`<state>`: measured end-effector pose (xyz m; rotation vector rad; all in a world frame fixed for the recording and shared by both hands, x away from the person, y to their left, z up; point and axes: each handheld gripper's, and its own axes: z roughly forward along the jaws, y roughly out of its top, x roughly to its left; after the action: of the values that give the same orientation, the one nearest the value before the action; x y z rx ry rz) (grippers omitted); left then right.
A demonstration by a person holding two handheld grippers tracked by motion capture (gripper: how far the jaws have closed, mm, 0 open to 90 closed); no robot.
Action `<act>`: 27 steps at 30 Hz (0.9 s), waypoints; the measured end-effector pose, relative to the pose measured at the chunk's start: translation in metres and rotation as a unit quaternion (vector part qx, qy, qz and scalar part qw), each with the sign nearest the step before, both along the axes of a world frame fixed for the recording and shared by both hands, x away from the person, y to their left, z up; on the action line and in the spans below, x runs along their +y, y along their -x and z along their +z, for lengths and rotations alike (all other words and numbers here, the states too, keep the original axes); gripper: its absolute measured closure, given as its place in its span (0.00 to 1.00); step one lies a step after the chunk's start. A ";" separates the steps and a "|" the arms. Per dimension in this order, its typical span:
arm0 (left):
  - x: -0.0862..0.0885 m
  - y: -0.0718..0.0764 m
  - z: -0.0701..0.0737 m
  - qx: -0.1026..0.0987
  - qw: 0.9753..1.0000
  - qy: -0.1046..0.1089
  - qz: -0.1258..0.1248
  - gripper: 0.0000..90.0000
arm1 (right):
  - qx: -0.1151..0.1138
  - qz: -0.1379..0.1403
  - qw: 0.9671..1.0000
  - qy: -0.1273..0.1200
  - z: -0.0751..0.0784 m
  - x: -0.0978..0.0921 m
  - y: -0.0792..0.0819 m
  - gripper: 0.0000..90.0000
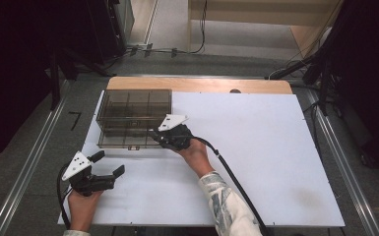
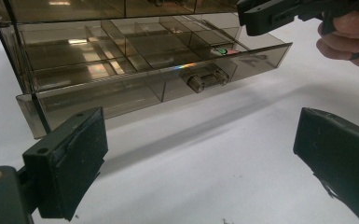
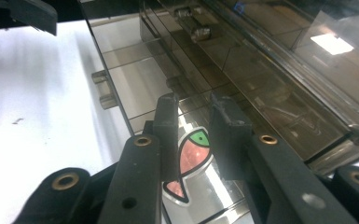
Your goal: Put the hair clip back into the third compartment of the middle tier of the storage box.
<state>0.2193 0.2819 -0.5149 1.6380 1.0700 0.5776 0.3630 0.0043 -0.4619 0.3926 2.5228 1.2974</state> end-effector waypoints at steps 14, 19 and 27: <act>0.000 0.000 0.000 0.000 1.000 0.000 -0.001 0.04 | -0.010 0.017 0.999 -0.033 0.007 -0.040 0.013 0.70; 0.000 0.000 0.000 0.000 1.000 -0.001 -0.001 0.04 | -0.005 0.006 1.000 -0.028 0.002 -0.059 0.015 0.65; 0.000 -0.001 0.000 0.001 1.000 0.000 -0.001 0.04 | 0.002 -0.018 1.000 -0.023 -0.007 -0.090 0.017 0.60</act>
<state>0.2198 0.2821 -0.5150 1.6405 1.0699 0.5744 0.3456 -0.0858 -0.4685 0.4488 2.4811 1.3450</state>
